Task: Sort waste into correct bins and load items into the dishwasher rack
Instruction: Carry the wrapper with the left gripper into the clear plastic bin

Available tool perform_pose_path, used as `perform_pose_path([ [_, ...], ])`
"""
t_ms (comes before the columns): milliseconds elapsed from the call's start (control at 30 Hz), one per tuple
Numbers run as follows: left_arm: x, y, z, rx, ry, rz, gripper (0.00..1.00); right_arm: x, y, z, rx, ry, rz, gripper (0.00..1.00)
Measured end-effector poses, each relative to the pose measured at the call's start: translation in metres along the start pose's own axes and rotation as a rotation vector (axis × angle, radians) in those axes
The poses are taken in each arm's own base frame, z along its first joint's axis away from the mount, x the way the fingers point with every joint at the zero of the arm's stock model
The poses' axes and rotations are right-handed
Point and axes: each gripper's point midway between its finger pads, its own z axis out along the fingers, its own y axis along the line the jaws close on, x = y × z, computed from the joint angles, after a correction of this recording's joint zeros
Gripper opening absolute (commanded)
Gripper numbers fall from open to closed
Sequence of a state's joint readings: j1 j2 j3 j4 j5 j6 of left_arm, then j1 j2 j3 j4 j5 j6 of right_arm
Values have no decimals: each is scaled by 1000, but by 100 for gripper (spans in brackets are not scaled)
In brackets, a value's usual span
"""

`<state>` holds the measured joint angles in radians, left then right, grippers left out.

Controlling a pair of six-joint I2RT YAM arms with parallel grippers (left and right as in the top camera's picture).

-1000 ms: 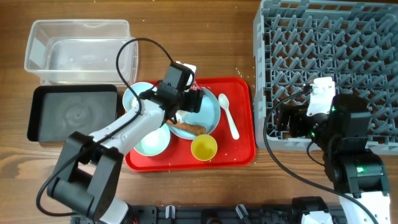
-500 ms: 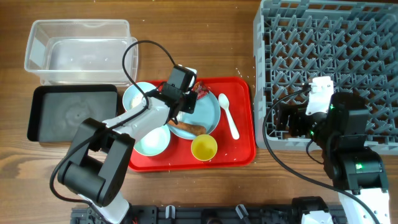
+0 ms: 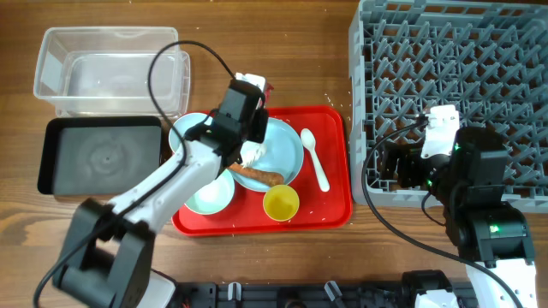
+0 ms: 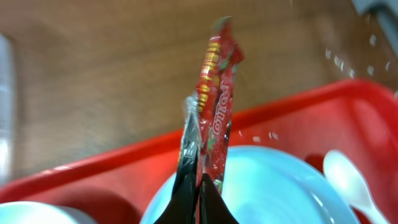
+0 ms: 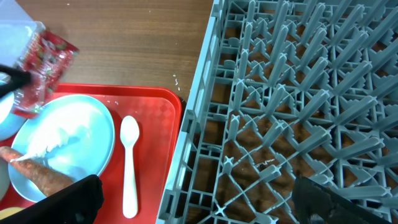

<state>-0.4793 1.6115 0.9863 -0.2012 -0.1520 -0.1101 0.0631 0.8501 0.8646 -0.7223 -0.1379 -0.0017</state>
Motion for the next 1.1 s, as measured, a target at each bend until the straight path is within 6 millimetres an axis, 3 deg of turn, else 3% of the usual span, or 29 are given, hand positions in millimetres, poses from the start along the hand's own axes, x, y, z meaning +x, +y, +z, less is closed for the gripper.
perform_pose_path([
  [100, -31, 31, -25, -73, -108, -54, 4, 0, 0, 0, 0, 0, 0, 100],
  [133, -48, 57, -37, -122, -169, -102, 4, 0, 0, 0, 0, 0, 0, 100],
  [233, -70, 122, -51, -239, -267, -209, 4, 0, 0, 0, 0, 0, 0, 100],
  [300, -71, 173, -59, -324, -295, -285, 4, 0, 0, 0, 0, 3, 0, 100],
  [367, -69, 189, -61, -332, -295, -312, 4, 1, 0, 0, 0, 4, 1, 100],
  [433, -67, 190, -60, -300, -289, -318, 22, 1, 0, 0, 0, 4, 1, 100],
  [500, -67, 173, -54, -219, -272, -306, 36, 1, 0, 0, 0, 5, 1, 100],
  [567, -64, 153, -49, -151, -246, -297, 41, 1, 0, 0, 0, 4, 1, 100],
  [667, -39, 122, -38, -81, -126, -330, 42, 2, 0, 2, 0, 11, 2, 100],
  [767, -14, 111, -29, -66, -21, -418, 41, 4, -1, 6, 0, 27, 4, 100],
  [867, 0, 108, -16, -70, 31, -511, 46, 6, -1, 9, 0, 41, 6, 100],
  [1100, 31, 108, 19, -94, 130, -564, 46, 6, -1, 9, 0, 42, 6, 100],
])
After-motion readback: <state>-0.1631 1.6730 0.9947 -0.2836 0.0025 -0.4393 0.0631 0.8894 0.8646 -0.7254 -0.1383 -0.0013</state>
